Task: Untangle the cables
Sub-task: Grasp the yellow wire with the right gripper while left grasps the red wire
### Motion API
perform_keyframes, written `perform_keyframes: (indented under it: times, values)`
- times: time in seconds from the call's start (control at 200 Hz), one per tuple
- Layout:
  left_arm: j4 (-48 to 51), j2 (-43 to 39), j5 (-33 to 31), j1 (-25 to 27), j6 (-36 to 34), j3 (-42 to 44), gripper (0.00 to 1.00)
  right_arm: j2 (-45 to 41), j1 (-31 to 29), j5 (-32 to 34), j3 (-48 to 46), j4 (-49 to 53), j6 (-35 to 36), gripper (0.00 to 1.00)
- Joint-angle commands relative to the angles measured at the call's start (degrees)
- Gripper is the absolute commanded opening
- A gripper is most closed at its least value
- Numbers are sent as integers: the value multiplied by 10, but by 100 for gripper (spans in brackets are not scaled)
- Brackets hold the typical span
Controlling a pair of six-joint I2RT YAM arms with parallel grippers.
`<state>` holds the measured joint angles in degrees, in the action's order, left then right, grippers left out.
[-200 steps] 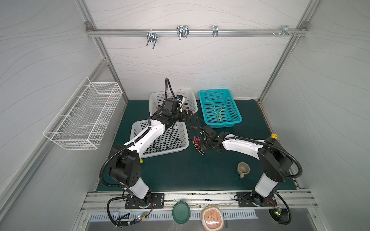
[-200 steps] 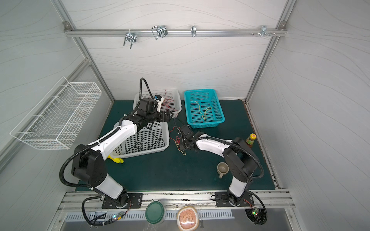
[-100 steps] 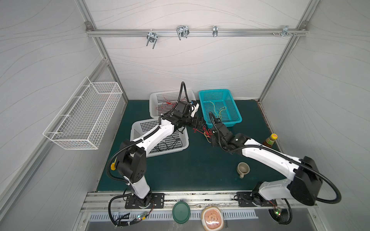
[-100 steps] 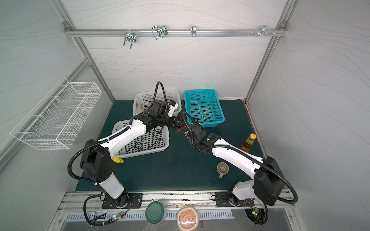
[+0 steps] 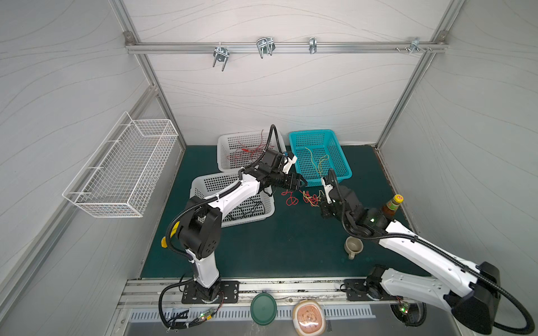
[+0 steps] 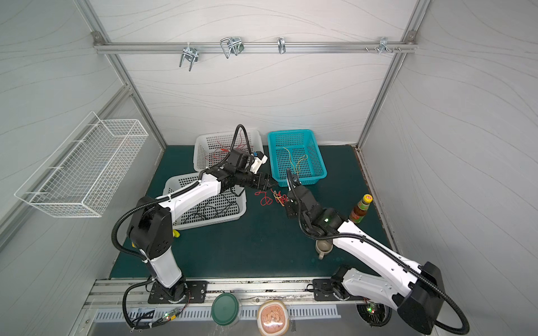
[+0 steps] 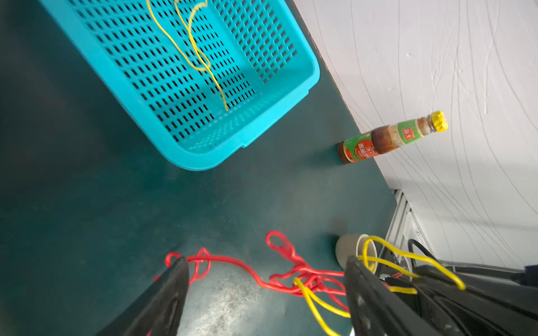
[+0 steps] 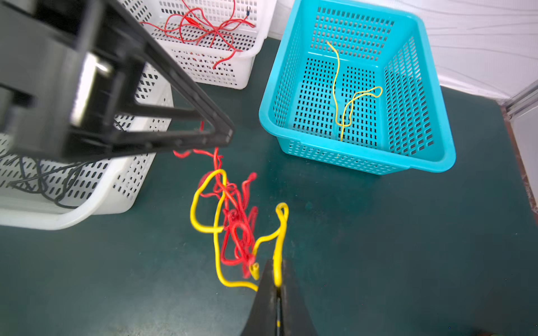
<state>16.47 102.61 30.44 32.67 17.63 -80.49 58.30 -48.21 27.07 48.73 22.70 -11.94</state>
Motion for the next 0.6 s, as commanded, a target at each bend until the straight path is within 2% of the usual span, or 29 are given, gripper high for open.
perform_keyframes:
  times: [0.0,0.06,0.16,0.275,0.32,0.4,0.595]
  values:
    - [-21,7,20,15,9,-26,82,-25,-1,11,-6,-22,16,0]
    - [-25,5,13,21,0,-21,79,-31,-1,13,-6,-20,15,0]
    - [-25,-1,9,27,-18,-13,67,-33,0,27,1,-5,12,0]
    - [-40,-22,-13,28,-43,10,67,-34,9,18,14,18,16,0]
    - [-49,-35,-29,29,-59,24,69,-35,14,4,17,24,21,0]
    - [-58,-59,-70,28,-89,44,81,-39,21,-20,22,35,31,0]
    - [-58,-98,-137,28,-165,63,96,-52,46,-78,28,60,51,0]
